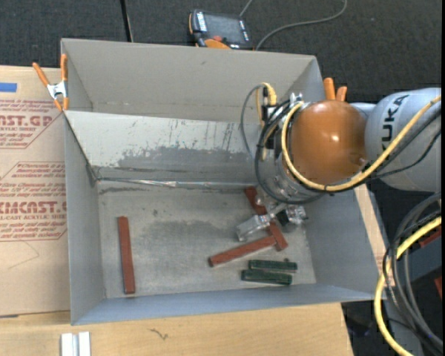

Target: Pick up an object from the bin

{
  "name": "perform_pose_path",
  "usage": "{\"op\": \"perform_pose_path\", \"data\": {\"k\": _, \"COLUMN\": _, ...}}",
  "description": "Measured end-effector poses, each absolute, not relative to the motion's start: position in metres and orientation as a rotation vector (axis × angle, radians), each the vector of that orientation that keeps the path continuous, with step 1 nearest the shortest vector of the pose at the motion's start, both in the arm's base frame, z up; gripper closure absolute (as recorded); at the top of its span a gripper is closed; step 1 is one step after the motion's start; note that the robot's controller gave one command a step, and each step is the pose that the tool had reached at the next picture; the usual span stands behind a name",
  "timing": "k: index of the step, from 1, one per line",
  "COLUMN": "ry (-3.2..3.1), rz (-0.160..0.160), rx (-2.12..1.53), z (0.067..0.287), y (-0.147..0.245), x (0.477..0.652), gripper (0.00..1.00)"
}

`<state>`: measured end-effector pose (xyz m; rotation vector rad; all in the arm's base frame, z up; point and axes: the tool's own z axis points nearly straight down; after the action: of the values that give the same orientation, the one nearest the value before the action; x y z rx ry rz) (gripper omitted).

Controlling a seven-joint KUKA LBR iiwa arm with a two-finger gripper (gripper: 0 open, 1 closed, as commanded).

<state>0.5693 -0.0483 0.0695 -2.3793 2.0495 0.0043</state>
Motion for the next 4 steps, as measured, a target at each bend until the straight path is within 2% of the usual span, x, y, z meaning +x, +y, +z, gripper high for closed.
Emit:
{"op": "perform_pose_path", "data": {"k": 1, "ry": 2.052, "rz": 0.004, "rx": -2.376, "z": 0.070, "y": -0.049, "x": 0.570, "gripper": 1.00}}
{"op": "perform_pose_path", "data": {"k": 2, "ry": 1.569, "rz": 0.063, "rx": -2.768, "z": 0.066, "y": -0.034, "x": 0.576, "gripper": 1.00}}
{"op": "perform_pose_path", "data": {"k": 3, "ry": 1.372, "rz": -0.003, "rx": -2.822, "z": 0.160, "y": -0.020, "x": 0.557, "gripper": 1.00}}
{"op": "perform_pose_path", "data": {"k": 4, "ry": 0.600, "rz": 0.004, "rx": -3.080, "z": 0.184, "y": 0.027, "x": 0.589, "gripper": 1.00}}
